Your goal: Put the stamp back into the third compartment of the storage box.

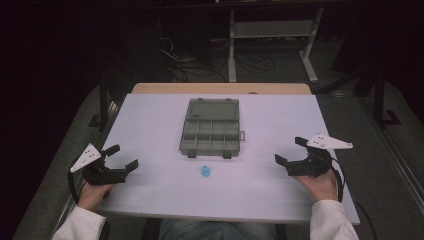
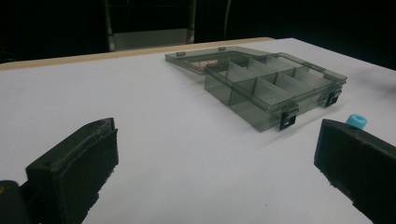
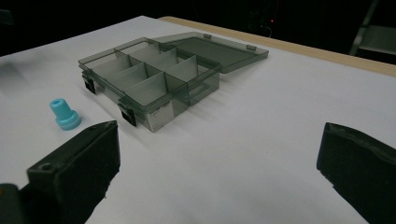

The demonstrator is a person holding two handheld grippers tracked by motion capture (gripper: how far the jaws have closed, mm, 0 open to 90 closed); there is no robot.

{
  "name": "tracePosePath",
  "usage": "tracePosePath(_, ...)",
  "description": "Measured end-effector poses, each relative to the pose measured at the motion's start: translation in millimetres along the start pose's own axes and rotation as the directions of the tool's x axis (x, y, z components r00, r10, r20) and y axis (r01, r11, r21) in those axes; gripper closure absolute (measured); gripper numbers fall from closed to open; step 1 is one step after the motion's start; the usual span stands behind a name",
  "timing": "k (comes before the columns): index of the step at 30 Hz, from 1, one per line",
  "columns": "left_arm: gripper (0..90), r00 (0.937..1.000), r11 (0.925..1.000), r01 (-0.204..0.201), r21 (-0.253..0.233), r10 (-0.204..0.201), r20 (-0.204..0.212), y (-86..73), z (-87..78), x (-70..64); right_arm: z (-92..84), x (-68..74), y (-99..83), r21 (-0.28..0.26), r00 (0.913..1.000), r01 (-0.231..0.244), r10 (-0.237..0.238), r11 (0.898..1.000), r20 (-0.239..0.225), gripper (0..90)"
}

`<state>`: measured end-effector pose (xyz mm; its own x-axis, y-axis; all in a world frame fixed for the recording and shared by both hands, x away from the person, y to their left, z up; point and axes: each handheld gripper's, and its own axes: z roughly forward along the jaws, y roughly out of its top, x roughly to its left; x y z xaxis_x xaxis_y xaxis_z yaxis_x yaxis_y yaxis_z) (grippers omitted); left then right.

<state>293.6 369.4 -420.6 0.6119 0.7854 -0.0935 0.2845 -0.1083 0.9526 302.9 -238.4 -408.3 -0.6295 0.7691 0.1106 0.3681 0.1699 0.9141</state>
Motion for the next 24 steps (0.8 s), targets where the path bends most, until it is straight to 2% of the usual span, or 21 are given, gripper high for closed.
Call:
tracePosePath(10,0.0,1.0,1.0,0.003,0.0,-0.003,0.001,-0.1,-1.8,-0.4,-2.4,4.3,0.7,-0.003,1.0,0.009,-0.009,1.0,-0.003,0.0)
tracePosePath(24,0.0,1.0,1.0,0.0,0.001,0.0,-0.004,-0.3,-1.9,-1.5,0.8,10.2,5.6,0.036,0.9997,0.026,-0.026,0.999,0.004,0.0)
